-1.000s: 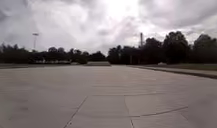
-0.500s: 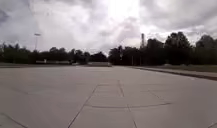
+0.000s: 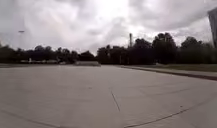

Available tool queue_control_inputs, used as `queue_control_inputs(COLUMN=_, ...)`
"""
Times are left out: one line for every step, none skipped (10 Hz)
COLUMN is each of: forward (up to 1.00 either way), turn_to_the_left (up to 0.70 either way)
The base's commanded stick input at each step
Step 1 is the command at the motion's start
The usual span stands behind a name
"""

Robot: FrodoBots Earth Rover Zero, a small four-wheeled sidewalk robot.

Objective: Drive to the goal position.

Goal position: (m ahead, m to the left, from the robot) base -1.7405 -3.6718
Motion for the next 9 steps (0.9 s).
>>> queue_control_inputs(forward=1.00, turn_to_the_left=0.00)
queue_control_inputs(forward=1.00, turn_to_the_left=0.00)
queue_control_inputs(forward=1.00, turn_to_the_left=0.00)
queue_control_inputs(forward=1.00, turn_to_the_left=-0.08)
queue_control_inputs(forward=1.00, turn_to_the_left=-0.31)
queue_control_inputs(forward=1.00, turn_to_the_left=-0.40)
queue_control_inputs(forward=1.00, turn_to_the_left=-0.40)
queue_control_inputs(forward=1.00, turn_to_the_left=-0.40)
queue_control_inputs(forward=1.00, turn_to_the_left=-0.40)
